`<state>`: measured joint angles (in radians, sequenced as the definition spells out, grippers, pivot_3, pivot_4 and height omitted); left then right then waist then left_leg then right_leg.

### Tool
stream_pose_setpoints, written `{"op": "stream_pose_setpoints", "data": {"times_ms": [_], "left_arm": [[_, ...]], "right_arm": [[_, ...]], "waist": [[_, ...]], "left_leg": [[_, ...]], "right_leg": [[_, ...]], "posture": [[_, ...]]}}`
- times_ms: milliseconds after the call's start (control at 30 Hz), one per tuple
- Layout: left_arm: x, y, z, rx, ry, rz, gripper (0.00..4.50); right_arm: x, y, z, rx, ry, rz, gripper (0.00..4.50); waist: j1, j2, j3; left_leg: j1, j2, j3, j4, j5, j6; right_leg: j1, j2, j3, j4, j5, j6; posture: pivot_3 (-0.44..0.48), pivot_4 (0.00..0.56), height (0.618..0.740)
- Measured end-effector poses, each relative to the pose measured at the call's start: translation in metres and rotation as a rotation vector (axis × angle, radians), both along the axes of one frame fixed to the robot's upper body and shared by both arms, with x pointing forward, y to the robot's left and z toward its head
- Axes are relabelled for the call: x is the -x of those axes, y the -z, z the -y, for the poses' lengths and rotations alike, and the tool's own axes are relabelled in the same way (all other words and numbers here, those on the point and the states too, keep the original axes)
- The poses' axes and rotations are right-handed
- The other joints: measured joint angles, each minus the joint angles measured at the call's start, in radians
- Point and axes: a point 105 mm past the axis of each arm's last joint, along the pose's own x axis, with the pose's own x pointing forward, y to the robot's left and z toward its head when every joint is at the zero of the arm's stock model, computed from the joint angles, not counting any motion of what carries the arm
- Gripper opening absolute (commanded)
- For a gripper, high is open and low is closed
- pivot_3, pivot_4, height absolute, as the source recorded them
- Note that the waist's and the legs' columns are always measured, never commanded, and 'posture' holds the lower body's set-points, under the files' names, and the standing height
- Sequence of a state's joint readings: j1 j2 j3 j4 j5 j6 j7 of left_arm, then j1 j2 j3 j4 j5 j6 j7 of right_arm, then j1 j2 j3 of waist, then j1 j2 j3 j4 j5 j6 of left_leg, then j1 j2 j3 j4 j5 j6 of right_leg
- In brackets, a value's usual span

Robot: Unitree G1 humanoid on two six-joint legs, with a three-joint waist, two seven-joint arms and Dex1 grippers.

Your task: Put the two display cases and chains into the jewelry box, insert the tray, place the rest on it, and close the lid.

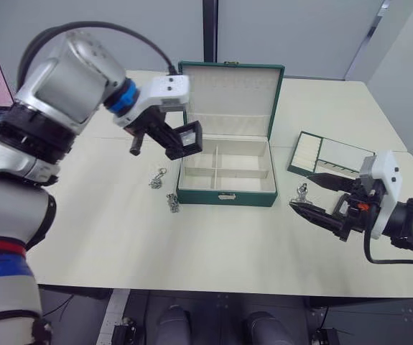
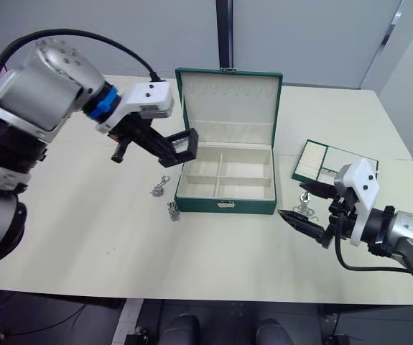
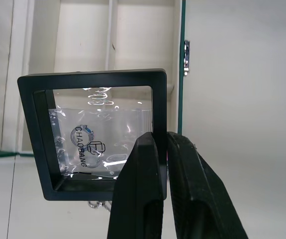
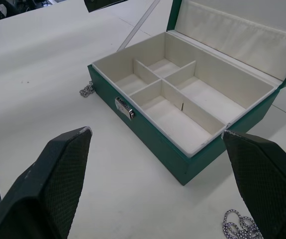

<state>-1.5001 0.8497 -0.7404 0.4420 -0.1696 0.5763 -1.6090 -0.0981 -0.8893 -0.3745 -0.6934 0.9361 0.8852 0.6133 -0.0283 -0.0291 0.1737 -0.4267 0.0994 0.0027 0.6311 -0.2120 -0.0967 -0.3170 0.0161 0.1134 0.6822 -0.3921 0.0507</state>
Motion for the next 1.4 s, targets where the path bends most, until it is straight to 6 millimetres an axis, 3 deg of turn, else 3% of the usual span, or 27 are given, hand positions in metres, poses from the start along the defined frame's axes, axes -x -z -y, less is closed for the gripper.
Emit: {"op": "stream_pose_setpoints", "data": {"times_ms": [233,600,1400], "left_arm": [[-0.016,0.018,0.039,-0.056,0.095,0.019,0.05],[-0.047,0.057,0.078,-0.036,0.096,0.051,0.05],[-0.064,0.083,0.101,0.034,0.039,0.134,0.05]], "right_arm": [[-0.006,0.001,0.008,0.009,0.046,0.023,4.50],[-0.010,0.009,0.018,0.022,0.140,0.043,4.50],[0.003,0.007,0.030,0.050,0.234,0.066,4.50]], "waist": [[0.002,0.000,0.000],[0.002,0.000,0.000],[0.003,0.001,-0.001]], "left_leg": [[-0.001,-0.001,0.000,0.000,0.000,0.000],[-0.003,-0.002,0.000,0.000,-0.001,0.001],[-0.003,-0.003,-0.001,0.000,0.000,0.000]], "right_leg": [[0.000,0.000,0.001,-0.001,0.000,0.000],[-0.001,0.000,0.001,-0.001,0.000,0.000],[-0.001,0.000,0.001,-0.001,0.000,0.000]], "posture": [[0.000,0.150,0.740],[0.000,0.150,0.740],[0.000,0.150,0.740]]}}
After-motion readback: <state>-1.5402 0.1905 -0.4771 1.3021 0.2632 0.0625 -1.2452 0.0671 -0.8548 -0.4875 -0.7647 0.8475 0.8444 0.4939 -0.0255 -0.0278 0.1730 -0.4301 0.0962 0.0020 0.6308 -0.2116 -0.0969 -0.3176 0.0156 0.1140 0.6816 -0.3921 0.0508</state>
